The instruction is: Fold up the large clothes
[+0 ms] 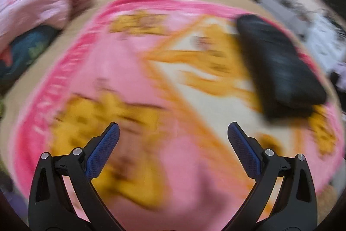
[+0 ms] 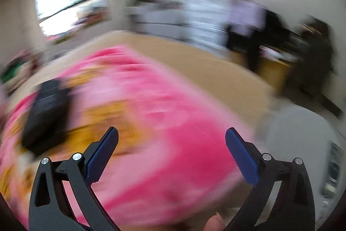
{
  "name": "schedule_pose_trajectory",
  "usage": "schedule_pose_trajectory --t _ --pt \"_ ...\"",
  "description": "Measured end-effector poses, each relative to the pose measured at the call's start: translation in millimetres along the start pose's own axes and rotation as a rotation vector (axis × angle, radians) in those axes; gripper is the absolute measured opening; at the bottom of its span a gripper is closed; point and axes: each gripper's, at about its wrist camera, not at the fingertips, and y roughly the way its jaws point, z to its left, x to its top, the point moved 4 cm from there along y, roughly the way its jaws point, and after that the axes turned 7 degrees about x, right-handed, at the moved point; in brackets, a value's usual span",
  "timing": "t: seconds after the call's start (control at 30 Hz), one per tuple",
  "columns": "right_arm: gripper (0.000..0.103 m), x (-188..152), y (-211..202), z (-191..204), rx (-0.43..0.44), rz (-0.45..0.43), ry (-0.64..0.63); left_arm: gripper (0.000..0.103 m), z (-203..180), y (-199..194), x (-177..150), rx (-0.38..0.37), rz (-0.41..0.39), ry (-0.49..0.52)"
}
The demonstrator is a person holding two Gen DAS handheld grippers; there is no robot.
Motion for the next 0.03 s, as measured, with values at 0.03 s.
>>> schedule_pose_trajectory --t 0.03 --pt "0.098 5.8 15.5 -48.6 -0.107 0.008 0.058 0.094 22.7 11.3 7.5 0.049 0.006 -0.025"
